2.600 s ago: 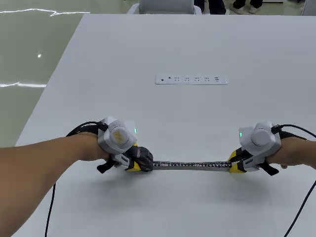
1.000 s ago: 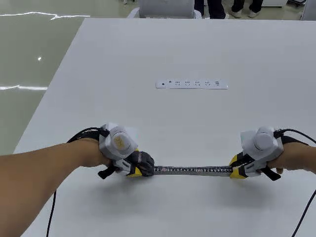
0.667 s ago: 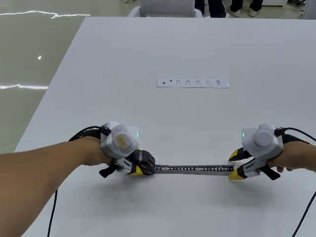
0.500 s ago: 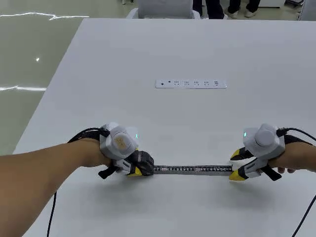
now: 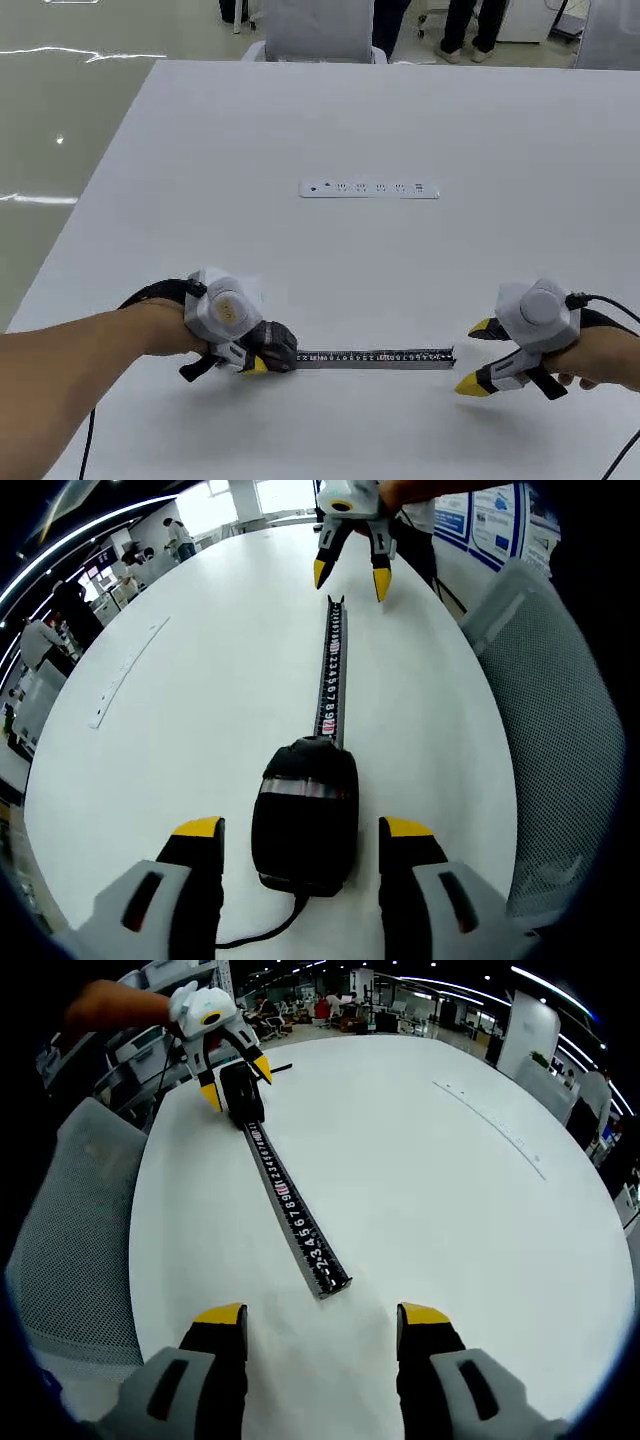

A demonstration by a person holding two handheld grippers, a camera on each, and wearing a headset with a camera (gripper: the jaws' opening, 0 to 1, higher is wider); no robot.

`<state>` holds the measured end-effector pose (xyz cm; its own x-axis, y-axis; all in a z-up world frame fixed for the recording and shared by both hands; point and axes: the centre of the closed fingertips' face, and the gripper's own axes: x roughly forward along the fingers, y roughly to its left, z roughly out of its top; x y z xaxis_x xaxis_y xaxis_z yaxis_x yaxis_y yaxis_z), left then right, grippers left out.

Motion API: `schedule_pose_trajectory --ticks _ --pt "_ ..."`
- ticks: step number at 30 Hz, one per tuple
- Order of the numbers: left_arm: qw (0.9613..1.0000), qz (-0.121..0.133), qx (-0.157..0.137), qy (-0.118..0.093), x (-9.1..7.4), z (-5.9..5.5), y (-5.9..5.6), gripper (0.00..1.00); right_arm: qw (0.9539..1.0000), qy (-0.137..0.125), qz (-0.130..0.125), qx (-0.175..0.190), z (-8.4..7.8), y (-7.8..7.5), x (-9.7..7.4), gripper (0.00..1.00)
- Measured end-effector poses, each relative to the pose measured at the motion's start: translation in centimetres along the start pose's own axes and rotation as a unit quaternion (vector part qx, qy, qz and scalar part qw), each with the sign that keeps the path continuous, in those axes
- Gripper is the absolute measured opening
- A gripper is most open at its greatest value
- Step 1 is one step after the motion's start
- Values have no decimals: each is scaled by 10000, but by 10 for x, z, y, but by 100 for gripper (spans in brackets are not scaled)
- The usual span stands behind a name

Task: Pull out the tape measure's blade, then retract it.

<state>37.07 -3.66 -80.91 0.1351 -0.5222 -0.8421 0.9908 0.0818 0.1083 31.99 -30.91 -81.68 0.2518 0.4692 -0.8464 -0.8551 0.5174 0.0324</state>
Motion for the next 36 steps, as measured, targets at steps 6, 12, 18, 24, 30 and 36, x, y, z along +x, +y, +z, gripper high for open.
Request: schedule_pose_trajectory --ticks 6,12,18,24,30,36 --pt "9989 110 -385 -243 -15 -2 -2 68 9998 -73 -130 124 -2 6 0 72" --pt "9885 566 -1166 -778 -31 -6 3 77 9981 -306 -384 372 3 8 -8 81" --pt "9697 946 -1995 -1046 -48 -30 -10 86 9931 -623 -682 718 2 13 -17 88" --pt "9338 1392 -2949 -1470 -73 -57 -18 93 9824 -1027 -967 1224 0 22 -28 93" --pt "8946 1910 -3597 -1839 -101 -86 -19 99 9685 -1324 -1458 1523 -8 23 -39 100" --pt "8965 1939 -3479 -1943 -113 -88 -35 99 9620 -1510 -1530 1684 -12 33 -45 100"
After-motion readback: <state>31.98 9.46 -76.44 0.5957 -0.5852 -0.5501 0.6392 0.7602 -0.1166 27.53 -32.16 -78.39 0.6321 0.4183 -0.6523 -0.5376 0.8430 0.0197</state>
